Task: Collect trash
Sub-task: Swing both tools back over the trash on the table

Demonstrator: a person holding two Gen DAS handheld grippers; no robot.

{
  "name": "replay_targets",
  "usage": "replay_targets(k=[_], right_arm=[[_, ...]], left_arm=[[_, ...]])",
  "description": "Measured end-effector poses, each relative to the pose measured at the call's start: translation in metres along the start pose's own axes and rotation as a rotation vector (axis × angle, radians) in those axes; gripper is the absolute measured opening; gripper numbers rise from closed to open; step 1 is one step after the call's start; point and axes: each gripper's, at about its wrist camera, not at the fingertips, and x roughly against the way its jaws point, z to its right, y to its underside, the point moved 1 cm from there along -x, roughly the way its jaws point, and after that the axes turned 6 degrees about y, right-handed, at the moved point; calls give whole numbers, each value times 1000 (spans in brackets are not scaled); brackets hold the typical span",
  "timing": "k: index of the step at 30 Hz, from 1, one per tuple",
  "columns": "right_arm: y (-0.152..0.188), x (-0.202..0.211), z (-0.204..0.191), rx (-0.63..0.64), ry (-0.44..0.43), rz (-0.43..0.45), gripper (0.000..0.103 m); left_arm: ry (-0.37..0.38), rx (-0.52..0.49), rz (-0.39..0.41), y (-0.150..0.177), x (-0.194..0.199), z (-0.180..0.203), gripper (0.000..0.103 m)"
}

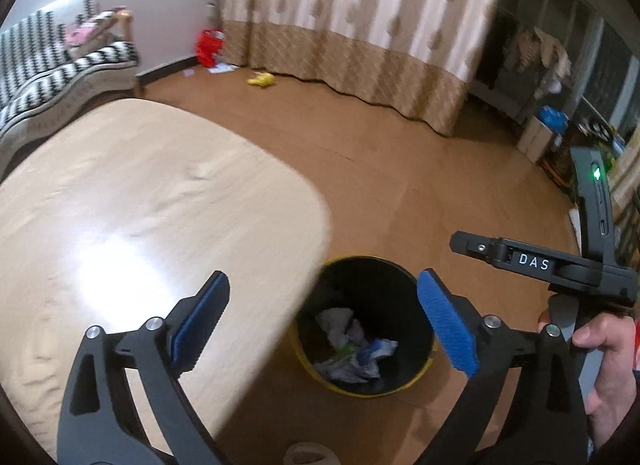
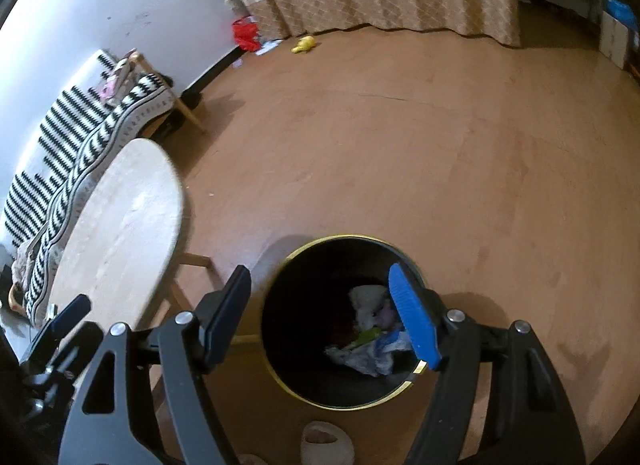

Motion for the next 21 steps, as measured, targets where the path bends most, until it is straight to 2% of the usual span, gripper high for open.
replay_targets(k=[1,5,8,9,15,21], right_arm=[[0,1,-14,22,-8,11,74],[4,2,-69,102,-57,5,74],[12,5,-121,180,-103,8,75],[16,5,-138,202,-124,3,75],[51,7,-263,364,-238,-30,75],[106,8,-389,510,-355,-93,75]], left_arm=[[-26,14,15,0,13,-14,94],[-158,83,83,9,64,-75,96],[-250,190,127,23,106,-136,96],[-294,238,136,31,125,-162,96],[-520,389,192,83,219,-272,96],[-633,583,241,140,295,-364,96]])
